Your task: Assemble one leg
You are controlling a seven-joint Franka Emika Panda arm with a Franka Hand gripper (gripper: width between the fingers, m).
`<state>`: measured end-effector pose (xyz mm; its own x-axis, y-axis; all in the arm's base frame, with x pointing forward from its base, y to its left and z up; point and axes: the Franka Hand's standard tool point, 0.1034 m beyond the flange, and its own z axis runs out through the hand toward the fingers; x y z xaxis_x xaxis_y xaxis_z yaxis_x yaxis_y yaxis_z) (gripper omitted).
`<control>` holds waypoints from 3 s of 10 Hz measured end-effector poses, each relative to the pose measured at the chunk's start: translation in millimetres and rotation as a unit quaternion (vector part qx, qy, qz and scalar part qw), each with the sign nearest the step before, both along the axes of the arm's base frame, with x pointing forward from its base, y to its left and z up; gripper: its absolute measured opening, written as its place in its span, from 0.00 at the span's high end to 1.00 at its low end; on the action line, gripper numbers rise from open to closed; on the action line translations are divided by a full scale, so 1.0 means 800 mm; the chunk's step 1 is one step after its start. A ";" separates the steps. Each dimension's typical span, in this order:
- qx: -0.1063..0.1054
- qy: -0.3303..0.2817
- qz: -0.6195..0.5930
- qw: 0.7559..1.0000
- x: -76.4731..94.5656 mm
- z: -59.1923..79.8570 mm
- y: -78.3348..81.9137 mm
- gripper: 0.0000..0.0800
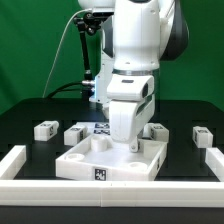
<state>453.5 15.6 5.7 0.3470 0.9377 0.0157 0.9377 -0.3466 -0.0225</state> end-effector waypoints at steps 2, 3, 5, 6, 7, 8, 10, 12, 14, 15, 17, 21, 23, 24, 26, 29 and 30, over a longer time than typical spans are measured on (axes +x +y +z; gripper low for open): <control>0.000 0.000 0.000 1.000 0.000 0.000 0.000 0.93; 0.000 0.000 0.000 1.000 0.000 0.000 0.000 0.93; -0.001 0.004 0.063 0.998 0.008 0.003 -0.010 0.93; 0.000 0.005 0.089 0.996 0.015 0.003 -0.015 0.93; 0.001 0.000 0.115 0.993 0.021 0.001 -0.018 0.93; 0.000 -0.001 0.111 0.994 0.021 0.001 -0.016 0.93; 0.001 0.001 0.096 0.995 0.020 0.001 -0.023 0.93; 0.001 0.001 0.097 0.995 0.020 0.001 -0.022 0.93; 0.004 -0.002 0.132 0.991 0.030 0.002 -0.001 0.93; 0.008 -0.006 0.140 0.990 0.031 0.001 0.011 0.93; 0.006 -0.002 0.155 0.988 0.030 0.002 0.036 0.93; 0.011 -0.001 0.165 0.986 0.028 0.001 0.051 0.93; 0.017 -0.003 0.173 0.985 0.033 0.002 0.070 0.93; 0.019 -0.005 0.175 0.984 0.038 0.002 0.074 0.93; 0.022 -0.002 0.176 0.984 0.047 0.000 0.084 0.93; 0.017 0.007 0.141 0.990 0.044 0.001 0.086 0.92; 0.016 0.010 0.131 0.991 0.042 0.001 0.086 0.92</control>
Offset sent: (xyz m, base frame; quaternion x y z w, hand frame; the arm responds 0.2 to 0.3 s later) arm 0.0000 0.0000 0.0000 0.0000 0.0000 0.0000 1.0000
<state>487.4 84.0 6.8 0.0920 0.9949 0.0421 0.9947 -0.0899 -0.0496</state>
